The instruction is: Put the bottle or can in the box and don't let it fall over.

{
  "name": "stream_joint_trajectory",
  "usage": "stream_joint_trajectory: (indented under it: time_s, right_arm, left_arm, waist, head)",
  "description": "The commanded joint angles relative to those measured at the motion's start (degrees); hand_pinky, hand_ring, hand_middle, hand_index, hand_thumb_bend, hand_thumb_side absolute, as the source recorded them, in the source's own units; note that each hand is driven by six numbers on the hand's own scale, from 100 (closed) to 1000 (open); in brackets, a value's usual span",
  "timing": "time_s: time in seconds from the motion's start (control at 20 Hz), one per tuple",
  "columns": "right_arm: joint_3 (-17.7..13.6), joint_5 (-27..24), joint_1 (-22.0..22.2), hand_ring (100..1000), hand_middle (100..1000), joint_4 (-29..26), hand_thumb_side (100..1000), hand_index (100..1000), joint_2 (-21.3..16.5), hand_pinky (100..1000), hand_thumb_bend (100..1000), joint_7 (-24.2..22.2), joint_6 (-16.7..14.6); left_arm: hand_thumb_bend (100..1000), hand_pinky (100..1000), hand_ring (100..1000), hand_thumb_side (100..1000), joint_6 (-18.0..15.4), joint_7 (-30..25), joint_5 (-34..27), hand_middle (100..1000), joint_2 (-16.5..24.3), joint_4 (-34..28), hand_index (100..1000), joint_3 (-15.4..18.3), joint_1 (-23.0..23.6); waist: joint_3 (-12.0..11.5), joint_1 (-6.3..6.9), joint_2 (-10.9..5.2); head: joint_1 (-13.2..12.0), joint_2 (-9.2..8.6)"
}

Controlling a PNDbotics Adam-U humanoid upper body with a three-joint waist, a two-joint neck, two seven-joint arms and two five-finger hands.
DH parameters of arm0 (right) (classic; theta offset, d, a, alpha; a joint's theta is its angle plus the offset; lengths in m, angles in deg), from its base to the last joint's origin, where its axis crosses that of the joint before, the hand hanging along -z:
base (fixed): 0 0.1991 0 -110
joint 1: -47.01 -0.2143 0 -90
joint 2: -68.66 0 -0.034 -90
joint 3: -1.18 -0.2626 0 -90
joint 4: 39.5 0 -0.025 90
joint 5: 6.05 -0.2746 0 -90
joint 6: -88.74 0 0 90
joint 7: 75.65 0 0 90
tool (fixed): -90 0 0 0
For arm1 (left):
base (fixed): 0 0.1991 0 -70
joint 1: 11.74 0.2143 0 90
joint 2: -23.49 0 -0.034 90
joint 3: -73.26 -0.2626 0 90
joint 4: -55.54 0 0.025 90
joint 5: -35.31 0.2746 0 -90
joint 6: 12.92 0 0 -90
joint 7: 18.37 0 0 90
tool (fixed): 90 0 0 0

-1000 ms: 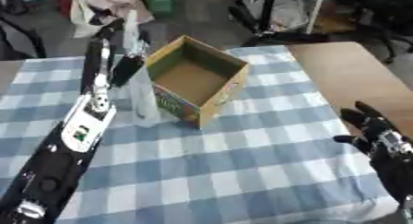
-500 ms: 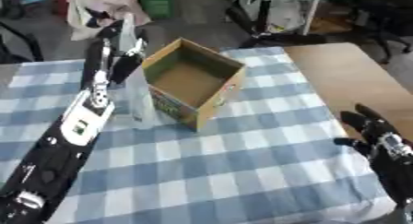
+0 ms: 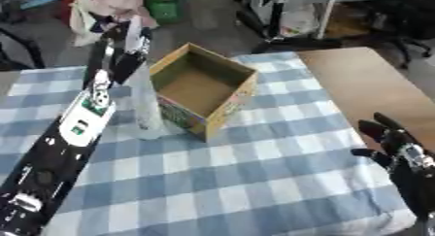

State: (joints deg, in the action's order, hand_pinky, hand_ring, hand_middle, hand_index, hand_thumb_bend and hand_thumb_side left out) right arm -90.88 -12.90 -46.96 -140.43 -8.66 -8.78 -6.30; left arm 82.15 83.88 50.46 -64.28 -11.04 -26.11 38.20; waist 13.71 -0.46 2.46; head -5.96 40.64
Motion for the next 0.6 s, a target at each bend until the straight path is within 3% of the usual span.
stream_joint_trajectory:
  time_s: [0.05,0.15,0.3,0.6]
  right_arm:
    - [0.0,-0.3,-0.6,1000,881,-0.6,809,999,-0.6,756,100,-0.1,-0.1]
    - [0.0,-0.3,-0.6,1000,881,-0.6,809,999,-0.6,757,100,-0.1,-0.1]
    - [-0.1,-0.3,-0.6,1000,881,-0.6,809,999,-0.6,757,100,-0.1,-0.1]
    - [-0.1,-0.4,-0.6,1000,881,-0.6,810,999,-0.6,757,100,-0.2,-0.1]
  left_arm:
    - [200,771,849,842,-0.3,-1.9,-0.1,746,1.8,-0.1,886,-0.2,-1.5]
    - [100,761,827,812,-0.6,-2.9,0.2,717,1.8,0.0,858,-0.3,-1.4]
    - [100,755,798,754,-1.5,-3.8,0.3,668,1.7,-0.2,821,-0.3,-1.4]
    - [100,699,643,498,-4.3,-2.5,-3.2,468,1.5,-0.7,663,0.0,-1.6]
  waist:
    - [0.1,0.03,-0.43]
    - [0.1,0.04,-0.43]
    - [0.2,0.04,-0.43]
    - [0.2,0.01,-0.43]
  head:
    - [-0.1,-0.55]
    - [-0.1,-0.52]
    - [-0.2,-0.36]
    - [-0.2,-0.18]
